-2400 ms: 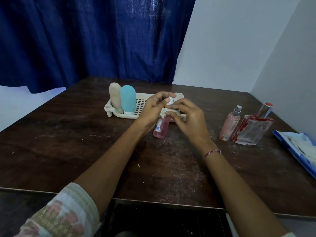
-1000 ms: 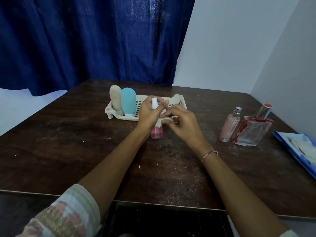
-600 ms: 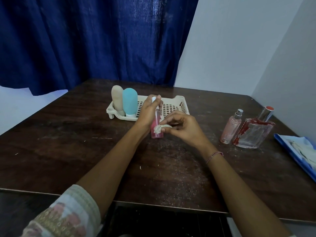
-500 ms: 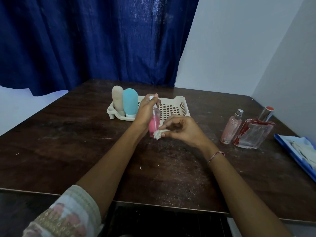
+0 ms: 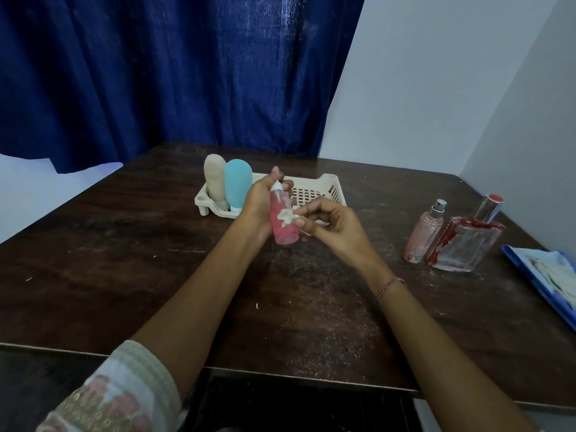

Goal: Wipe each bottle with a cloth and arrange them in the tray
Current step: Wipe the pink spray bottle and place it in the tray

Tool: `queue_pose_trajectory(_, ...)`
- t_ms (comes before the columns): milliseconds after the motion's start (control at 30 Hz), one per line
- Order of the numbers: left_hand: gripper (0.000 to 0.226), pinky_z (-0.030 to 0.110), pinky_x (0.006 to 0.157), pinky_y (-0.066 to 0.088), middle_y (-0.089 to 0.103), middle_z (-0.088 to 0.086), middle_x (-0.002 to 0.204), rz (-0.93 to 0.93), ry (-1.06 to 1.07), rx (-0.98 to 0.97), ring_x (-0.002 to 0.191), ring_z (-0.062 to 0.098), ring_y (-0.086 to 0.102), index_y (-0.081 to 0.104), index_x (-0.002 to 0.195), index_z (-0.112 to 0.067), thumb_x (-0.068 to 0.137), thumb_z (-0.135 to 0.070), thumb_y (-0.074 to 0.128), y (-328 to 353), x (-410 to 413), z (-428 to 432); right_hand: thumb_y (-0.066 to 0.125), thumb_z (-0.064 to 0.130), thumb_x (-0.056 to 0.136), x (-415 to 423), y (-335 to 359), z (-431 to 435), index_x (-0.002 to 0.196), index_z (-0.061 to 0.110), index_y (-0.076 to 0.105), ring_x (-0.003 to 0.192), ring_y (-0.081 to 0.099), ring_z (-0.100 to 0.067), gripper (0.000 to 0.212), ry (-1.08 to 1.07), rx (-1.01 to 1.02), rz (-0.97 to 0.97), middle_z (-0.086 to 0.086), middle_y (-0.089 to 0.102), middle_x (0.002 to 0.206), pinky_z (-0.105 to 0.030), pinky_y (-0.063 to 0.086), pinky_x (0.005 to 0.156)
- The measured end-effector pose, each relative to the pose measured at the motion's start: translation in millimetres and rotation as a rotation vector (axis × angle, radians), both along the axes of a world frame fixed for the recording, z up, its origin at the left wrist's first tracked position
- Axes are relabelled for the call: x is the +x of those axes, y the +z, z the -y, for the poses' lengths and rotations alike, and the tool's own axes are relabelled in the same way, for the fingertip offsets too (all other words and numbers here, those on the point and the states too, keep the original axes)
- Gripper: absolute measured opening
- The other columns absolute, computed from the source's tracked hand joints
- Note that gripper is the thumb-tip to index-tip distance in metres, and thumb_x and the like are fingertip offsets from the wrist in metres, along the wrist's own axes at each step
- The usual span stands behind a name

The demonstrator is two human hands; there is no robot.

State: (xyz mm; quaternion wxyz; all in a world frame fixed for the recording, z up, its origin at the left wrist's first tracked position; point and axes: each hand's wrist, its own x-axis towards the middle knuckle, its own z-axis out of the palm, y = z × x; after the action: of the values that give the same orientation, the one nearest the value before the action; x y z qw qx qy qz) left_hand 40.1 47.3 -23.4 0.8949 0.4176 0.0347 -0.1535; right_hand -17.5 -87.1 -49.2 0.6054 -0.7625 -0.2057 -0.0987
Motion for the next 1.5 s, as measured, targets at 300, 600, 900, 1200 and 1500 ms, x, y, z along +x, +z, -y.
queue_pose_trajectory(300,0.023,0.031,0.079,0.046,0.06,0.006,0.097,-0.145,0.236,-0.061,0.088,0.012,0.056,0.051,0.084,-0.014,0.097,-0.033,0.047,8,-8,1,0.083,0.016,0.063,-1,-3,-6,0.07,0.022,0.061,0.097,0.053,-0.004,0.025,-0.066,-0.058,0.229,0.005,0.055,0.092,-0.028,0.054,0.073)
queue_pose_trajectory(600,0.05,0.042,0.088,0.042,0.049,0.013,0.135,-0.109,0.147,-0.014,0.123,0.028,0.047,0.046,0.134,-0.009,0.096,-0.043,0.045,6,-14,11,0.08,0.021,0.068,-1,-5,-11,0.089,0.012,0.06,0.085,0.056,-0.008,0.031,-0.152,-0.05,0.346,0.005,0.058,0.088,-0.022,0.048,0.07)
queue_pose_trajectory(900,0.042,0.038,0.092,0.044,0.054,0.005,0.092,-0.083,0.068,-0.03,0.098,0.021,0.055,0.055,0.092,-0.012,0.096,-0.051,0.039,3,-12,15,0.079,0.005,0.069,0,-2,-6,0.092,0.016,0.064,0.091,0.058,-0.014,0.03,-0.156,-0.106,0.372,-0.003,0.059,0.093,-0.027,0.05,0.078)
queue_pose_trajectory(1200,0.061,0.024,0.062,0.044,0.056,0.002,0.053,-0.006,0.038,0.297,0.061,0.014,0.052,0.057,0.056,-0.018,0.098,-0.05,0.028,1,-6,18,0.08,0.006,0.069,-2,-3,-7,0.09,0.007,0.071,0.089,0.059,-0.011,0.023,-0.314,-0.211,0.467,-0.003,0.062,0.091,-0.025,0.052,0.077)
queue_pose_trajectory(1500,0.04,0.024,0.052,0.043,0.063,0.006,0.1,0.237,-0.182,0.627,0.073,0.013,0.055,0.058,0.114,-0.021,0.098,-0.049,0.035,-2,-9,11,0.067,-0.003,0.079,5,0,-1,0.105,0.006,0.069,0.092,0.052,-0.002,0.027,-0.493,-0.355,0.508,0.004,0.055,0.098,-0.012,0.046,0.082)
